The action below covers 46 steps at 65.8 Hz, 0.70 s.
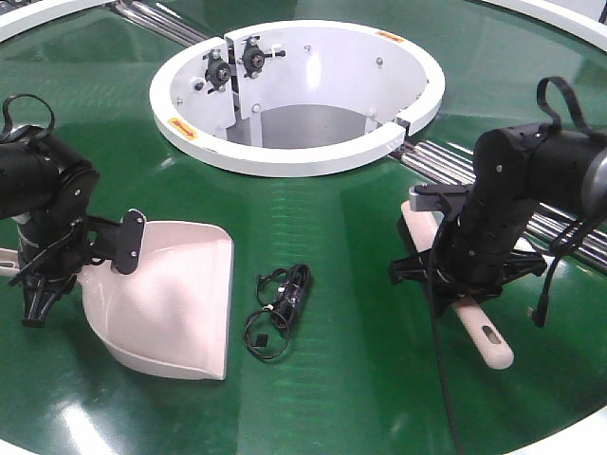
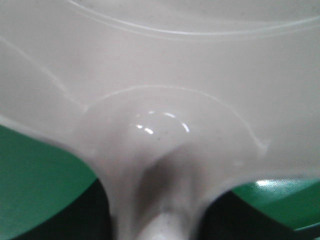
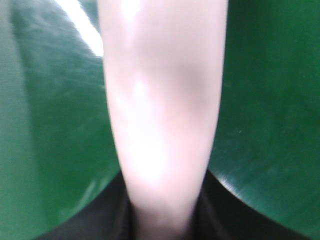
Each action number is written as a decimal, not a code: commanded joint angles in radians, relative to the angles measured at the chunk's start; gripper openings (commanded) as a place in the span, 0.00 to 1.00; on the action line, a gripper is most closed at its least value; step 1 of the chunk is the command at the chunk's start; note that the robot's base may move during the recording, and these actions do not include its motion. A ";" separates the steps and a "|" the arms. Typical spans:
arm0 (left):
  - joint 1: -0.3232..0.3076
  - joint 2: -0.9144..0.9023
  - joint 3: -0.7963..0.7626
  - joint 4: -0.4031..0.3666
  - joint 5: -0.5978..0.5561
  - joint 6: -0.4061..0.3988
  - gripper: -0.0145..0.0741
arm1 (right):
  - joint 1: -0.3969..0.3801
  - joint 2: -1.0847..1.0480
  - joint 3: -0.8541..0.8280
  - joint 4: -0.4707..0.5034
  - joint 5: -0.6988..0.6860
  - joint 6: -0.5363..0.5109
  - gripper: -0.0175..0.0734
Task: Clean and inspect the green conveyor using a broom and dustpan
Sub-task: 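Sweep the black cable with the brush into the held dustpan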
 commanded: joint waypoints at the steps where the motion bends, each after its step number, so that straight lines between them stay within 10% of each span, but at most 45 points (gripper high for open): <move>1: -0.005 -0.046 -0.029 0.028 0.004 -0.018 0.16 | 0.047 -0.060 -0.030 0.002 -0.002 0.037 0.19; 46: -0.005 -0.046 -0.029 0.028 0.003 -0.018 0.16 | 0.292 0.101 -0.157 0.086 0.099 0.219 0.19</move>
